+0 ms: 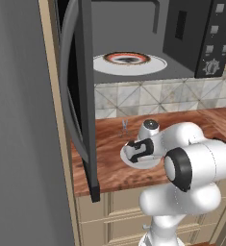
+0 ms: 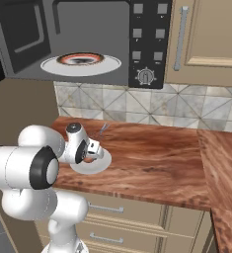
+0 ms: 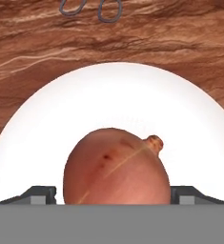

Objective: Pick the onion from the counter and place it in the microwave.

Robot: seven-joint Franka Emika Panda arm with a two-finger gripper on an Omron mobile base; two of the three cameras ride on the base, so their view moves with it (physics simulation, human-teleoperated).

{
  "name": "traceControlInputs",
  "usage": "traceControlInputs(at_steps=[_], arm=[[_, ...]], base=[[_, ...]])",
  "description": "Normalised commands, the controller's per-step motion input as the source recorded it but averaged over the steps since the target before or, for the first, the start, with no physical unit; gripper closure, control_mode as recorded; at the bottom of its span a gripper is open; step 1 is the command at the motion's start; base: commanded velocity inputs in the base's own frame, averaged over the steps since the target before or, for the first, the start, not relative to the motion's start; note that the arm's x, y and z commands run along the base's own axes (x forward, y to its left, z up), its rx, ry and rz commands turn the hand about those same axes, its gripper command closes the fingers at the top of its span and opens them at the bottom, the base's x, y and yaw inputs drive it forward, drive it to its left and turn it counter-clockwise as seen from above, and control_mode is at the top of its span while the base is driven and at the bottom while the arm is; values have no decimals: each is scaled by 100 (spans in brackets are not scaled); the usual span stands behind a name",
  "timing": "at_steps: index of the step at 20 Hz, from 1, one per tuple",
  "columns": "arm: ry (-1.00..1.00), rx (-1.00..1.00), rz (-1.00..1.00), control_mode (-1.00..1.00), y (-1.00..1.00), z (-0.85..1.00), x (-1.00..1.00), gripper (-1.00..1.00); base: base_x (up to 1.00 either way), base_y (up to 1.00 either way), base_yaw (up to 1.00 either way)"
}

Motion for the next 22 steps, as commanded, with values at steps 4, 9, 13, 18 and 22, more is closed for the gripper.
traceControlInputs(at_steps=[4,9,13,18,22], arm=[[0,0,0,-100,0,0,0,100],[-4,0,0,-100,0,0,0,100],[-19,0,1,-100,-2,42,-35,100],[-6,0,0,-100,-4,100,-88,100],[-1,0,1,-100,-17,100,-100,100]], base=[[0,0,0],[0,0,0],[0,0,0],[0,0,0],[0,0,0]])
